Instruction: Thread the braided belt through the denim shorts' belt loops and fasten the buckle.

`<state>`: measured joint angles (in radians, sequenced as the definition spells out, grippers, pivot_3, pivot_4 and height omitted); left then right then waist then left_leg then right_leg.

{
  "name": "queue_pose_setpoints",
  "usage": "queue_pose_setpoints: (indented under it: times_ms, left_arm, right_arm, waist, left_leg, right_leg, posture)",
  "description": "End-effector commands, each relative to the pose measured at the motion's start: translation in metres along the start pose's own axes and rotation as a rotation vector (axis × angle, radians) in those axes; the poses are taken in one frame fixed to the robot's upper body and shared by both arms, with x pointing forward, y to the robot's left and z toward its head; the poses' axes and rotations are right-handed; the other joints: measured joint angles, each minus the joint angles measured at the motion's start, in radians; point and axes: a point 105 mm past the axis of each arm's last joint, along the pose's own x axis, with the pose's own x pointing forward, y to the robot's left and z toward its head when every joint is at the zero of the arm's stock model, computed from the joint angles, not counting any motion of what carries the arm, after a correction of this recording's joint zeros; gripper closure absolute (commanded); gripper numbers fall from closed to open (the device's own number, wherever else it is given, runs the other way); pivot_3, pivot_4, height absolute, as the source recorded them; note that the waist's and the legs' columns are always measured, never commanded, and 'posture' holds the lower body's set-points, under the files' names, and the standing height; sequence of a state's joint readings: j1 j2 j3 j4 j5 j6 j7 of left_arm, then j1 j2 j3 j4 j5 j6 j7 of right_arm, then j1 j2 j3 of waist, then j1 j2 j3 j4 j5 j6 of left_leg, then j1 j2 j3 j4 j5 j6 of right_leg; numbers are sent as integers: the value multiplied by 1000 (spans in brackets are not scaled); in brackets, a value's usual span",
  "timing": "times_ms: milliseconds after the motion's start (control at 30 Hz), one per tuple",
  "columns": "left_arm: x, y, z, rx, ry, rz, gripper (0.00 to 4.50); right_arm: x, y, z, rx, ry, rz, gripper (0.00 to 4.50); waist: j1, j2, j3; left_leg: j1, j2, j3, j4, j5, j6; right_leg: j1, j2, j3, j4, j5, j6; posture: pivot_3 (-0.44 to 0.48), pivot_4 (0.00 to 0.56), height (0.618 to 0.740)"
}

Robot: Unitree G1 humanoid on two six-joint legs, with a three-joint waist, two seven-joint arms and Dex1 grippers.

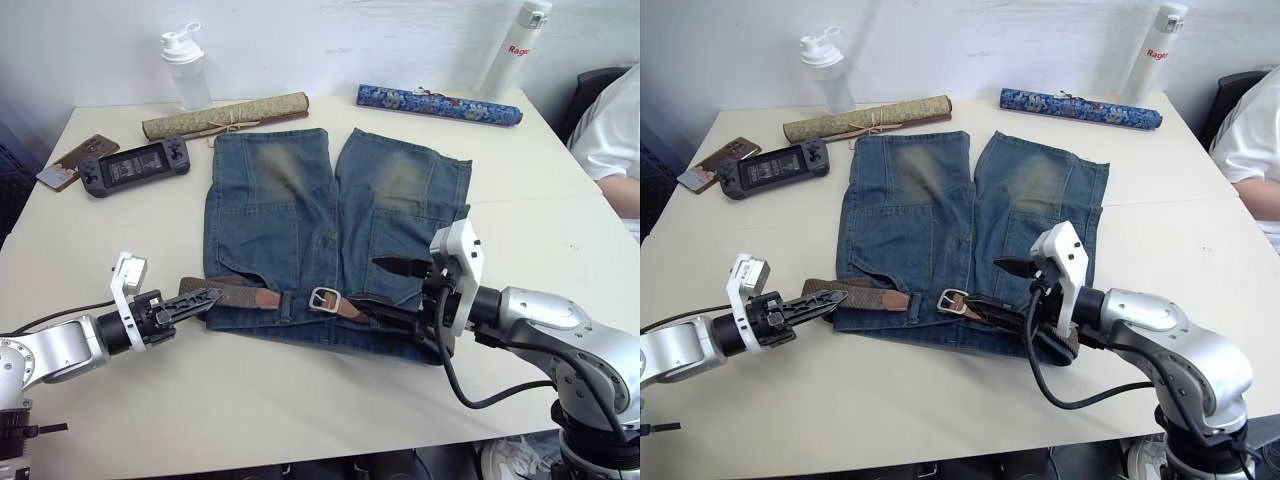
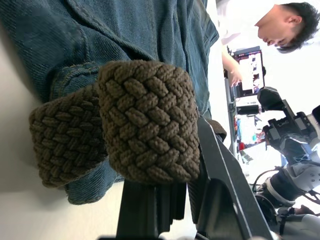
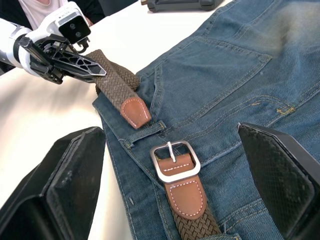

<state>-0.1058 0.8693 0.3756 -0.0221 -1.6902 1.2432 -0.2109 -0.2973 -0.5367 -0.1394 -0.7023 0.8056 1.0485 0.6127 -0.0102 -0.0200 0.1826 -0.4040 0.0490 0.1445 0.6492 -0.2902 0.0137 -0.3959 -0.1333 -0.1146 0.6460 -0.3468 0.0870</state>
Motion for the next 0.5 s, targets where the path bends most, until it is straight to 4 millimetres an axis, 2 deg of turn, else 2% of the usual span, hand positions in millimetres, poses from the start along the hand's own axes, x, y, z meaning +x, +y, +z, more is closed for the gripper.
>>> queue_pose_setpoints:
  times_ms: [33, 300, 500]
  left_arm:
    - [0, -11, 2, 25, 1, -24, 4500]
    - [-3, -5, 5, 26, 9, 69, 4500]
    - [0, -4, -4, 40, 45, 124, 4500]
  right_arm:
    - [0, 6, 5, -5, -33, 20, 44]
    - [2, 9, 7, 18, -54, 21, 44]
    - [5, 12, 7, 25, -59, 24, 44]
  waist:
    - [-1, 0, 0]
    - [-7, 0, 0]
    - [-13, 0, 0]
  left_leg:
    - [0, 0, 0, 0, 0, 0]
    - [0, 0, 0, 0, 0, 0]
    - [0, 0, 0, 0, 0, 0]
  right_leg:
    - [0, 0, 0, 0, 0, 0]
    - [0, 0, 0, 0, 0, 0]
    - [0, 0, 0, 0, 0, 0]
  posture:
    - [0, 150, 717]
    - [0, 150, 717]
    - [0, 150, 717]
